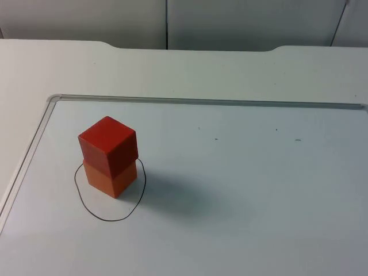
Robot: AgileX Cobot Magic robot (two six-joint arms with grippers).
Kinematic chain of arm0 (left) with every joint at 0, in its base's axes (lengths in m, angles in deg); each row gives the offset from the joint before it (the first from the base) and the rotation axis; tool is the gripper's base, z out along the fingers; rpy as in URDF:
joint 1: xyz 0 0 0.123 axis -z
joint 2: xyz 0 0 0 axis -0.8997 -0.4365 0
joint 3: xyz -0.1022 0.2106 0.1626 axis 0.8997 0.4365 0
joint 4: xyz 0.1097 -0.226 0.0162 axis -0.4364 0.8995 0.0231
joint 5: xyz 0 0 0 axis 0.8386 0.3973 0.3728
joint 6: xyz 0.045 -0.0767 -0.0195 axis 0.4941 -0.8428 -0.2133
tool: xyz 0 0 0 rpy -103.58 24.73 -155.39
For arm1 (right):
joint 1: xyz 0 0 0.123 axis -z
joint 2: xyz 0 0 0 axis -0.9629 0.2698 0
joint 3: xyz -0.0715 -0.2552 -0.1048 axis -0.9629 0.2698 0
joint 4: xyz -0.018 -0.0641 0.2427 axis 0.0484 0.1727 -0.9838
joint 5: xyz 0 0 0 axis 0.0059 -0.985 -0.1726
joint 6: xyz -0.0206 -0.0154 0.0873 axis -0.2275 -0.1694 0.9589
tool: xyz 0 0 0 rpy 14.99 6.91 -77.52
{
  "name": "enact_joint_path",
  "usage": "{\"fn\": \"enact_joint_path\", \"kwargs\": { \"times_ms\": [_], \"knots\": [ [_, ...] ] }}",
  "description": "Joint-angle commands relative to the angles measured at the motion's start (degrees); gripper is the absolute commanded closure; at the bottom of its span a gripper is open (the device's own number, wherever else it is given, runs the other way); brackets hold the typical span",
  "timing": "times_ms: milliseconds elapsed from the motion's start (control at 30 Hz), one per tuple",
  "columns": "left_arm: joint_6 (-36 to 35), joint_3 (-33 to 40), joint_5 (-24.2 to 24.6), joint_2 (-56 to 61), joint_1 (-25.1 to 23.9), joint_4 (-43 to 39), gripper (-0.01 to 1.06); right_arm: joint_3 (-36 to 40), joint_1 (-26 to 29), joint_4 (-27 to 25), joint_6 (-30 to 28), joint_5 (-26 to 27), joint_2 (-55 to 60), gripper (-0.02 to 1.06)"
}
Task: Pick up one cube with the left hand and another cube with the right hand. First place the cube in the right hand at the target position, then stack the cube in the left hand on top.
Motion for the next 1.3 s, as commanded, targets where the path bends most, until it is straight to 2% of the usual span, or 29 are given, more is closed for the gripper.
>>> {"fn": "enact_joint_path", "kwargs": {
  "times_ms": [0, 67, 167, 233, 267, 300, 367, 400, 467, 500, 533, 567, 600, 667, 733, 833, 933, 1100, 1200, 1267],
  "knots": [
    [-0.4, -0.5, 1.8, 6.4, 0.0, 0.2, 0.29, -0.2, 0.3, -1.0, -1.6, 0.9, -0.3, 0.04],
    [-0.4, -0.5, 2.3, 8.0, 0.0, 0.2, 0.29, -0.2, 0.3, -1.8, -2.4, 1.0, -0.5, 0.04],
    [-0.4, 0.7, 3.7, 16.7, 0.0, 0.1, 0.29, 0.0, 0.3, -4.3, -3.8, -0.9, -0.7, 0.04],
    [-0.4, 3.5, 3.3, 22.4, 0.0, -0.1, 0.29, 4.9, 0.3, -8.3, -6.7, 1.0, -2.3, 0.04],
    [-0.4, 3.5, 3.3, 22.4, 0.0, -0.1, 0.29, 4.9, 0.3, -8.3, -6.7, 1.0, -2.3, 0.04],
    [-0.4, 5.7, 2.8, 25.6, 0.0, -0.1, 0.29, 9.2, 0.3, -10.7, -8.9, 3.4, -3.5, 0.04],
    [-0.7, 11.5, 1.2, 32.5, 0.0, -0.1, 0.29, 21.9, 0.3, -14.4, -13.6, 11.9, -7.9, 0.04],
    [-0.7, 11.5, 1.2, 32.5, 0.0, -0.1, 0.29, 21.9, 0.3, -14.4, -13.6, 11.9, -7.9, 0.04],
    [-2.7, 16.4, 0.5, 38.1, 0.0, -0.2, 0.29, 32.7, 0.3, -18.5, -18.6, 20.0, -11.3, 0.04],
    [-3.5, 18.2, 0.5, 40.3, 0.0, -0.2, 0.29, 38.1, -0.1, -22.1, -20.6, 24.8, -13.3, 0.04],
    [-3.5, 18.2, 0.5, 40.3, 0.0, -0.2, 0.29, 38.1, -0.1, -22.1, -20.6, 24.8, -13.3, 0.04],
    [-4.4, 21.1, 0.6, 43.9, 0.0, -0.2, 0.29, 45.1, -0.1, -25.7, -24.0, 30.1, -15.7, 0.04],
    [-5.2, 22.7, 1.3, 46.3, 0.0, -0.5, 0.29, 48.3, -0.1, -28.3, -26.5, 31.1, -17.4, 0.04],
    [-6.6, 25.4, 3.0, 50.5, 0.0, -1.9, 0.29, 54.6, -0.1, -29.5, -28.0, 31.0, -20.6, 0.04],
    [-7.2, 26.7, 4.1, 52.8, 0.0, -2.7, 0.29, 56.8, -0.1, -29.5, -28.0, 30.2, -22.5, 0.04],
    [-11.7, 29.9, 6.9, 59.1, 0.0, -7.6, 0.29, 63.4, -0.1, -29.8, -27.3, 28.9, -27.8, 0.04],
    [-15.5, 31.5, 9.1, 62.9, 0.0, -11.1, 0.29, 67.0, -0.1, -29.9, -26.6, 28.8, -31.9, 0.04],
    [-21.1, 35.4, 13.6, 70.8, 0.0, -14.5, 0.29, 74.1, -0.1, -29.8, -22.0, 28.8, -40.8, 0.04],
    [-24.6, 36.7, 16.1, 73.7, 0.0, -15.1, 0.29, 76.2, -0.1, -27.9, -19.1, 28.0, -45.1, 0.04],
    [-26.6, 37.6, 18.2, 76.1, 0.0, -15.7, 0.29, 77.7, -0.1, -25.0, -15.2, 26.7, -49.0, 0.04]
  ]
}}
